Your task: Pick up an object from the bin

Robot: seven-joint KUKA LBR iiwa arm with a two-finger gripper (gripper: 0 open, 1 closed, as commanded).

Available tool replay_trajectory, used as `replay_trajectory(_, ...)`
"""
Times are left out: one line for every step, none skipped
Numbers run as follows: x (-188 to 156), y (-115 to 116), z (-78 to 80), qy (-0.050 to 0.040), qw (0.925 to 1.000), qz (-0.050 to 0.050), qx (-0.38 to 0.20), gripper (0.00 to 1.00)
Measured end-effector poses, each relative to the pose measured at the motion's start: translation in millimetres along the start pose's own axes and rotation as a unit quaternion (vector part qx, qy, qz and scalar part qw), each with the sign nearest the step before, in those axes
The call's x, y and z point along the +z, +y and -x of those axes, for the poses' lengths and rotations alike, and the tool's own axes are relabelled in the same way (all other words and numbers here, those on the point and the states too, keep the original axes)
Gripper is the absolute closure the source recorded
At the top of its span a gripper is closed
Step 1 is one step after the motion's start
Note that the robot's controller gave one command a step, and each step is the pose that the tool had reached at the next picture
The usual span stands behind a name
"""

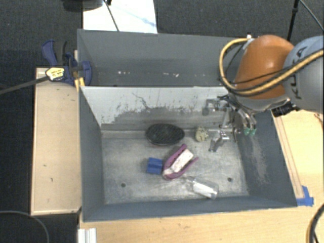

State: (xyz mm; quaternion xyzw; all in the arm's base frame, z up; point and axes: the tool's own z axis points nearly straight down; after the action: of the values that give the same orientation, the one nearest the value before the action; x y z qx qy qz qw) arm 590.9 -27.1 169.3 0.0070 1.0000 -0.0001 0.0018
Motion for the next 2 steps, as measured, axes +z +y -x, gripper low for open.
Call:
replay_trajectory(32.6, 60.2, -13.6, 0.0024, 0.9997, 0.002, -0.023, 0.00)
replay_trajectory(78.4, 106.0, -43.6, -0.0094, 0.9982, 0.001, -0.059, 0.00)
